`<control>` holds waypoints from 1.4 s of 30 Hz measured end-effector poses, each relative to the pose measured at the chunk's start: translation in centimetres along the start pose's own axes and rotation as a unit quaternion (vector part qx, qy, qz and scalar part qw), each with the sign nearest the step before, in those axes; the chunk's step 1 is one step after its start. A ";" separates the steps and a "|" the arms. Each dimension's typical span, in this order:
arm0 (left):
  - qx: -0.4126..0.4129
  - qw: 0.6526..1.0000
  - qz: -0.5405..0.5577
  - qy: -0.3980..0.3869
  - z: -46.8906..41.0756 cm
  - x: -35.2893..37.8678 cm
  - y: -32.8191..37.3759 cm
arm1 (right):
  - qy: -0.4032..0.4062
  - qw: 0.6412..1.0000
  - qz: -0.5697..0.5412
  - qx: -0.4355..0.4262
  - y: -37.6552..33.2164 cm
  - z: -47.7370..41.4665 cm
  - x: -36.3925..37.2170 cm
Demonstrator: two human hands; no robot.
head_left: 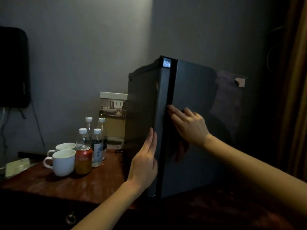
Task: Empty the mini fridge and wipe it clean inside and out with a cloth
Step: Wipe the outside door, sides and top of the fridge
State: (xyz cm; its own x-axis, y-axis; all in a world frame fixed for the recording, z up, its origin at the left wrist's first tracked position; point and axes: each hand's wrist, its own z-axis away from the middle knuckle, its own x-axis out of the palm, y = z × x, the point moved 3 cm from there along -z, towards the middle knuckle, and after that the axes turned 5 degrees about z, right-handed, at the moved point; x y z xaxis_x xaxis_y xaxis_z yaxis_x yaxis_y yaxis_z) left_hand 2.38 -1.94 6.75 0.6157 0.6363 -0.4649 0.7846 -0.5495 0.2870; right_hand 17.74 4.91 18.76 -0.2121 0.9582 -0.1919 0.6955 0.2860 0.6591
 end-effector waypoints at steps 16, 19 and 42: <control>-0.051 0.988 -0.029 -0.142 11.7 3.7 0.7 | -0.354 0.915 -0.174 -0.081 -16.2 16.5 1.9; -0.053 0.987 -0.041 -0.145 12.8 3.1 0.2 | -0.378 0.898 -0.226 -0.002 -17.2 15.9 1.2; -0.056 0.955 0.221 0.192 -8.9 -3.9 3.3 | 0.169 0.549 -0.622 0.532 1.1 -3.2 -3.8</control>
State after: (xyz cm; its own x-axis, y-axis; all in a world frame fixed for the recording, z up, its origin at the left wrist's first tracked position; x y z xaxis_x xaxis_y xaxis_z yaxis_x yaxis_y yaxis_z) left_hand 3.26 -1.42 16.97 0.8528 0.5191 0.0573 0.4318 -0.7625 0.4819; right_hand 17.15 1.52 22.53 -0.9676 0.0127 0.2521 -0.1628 0.7320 -0.6616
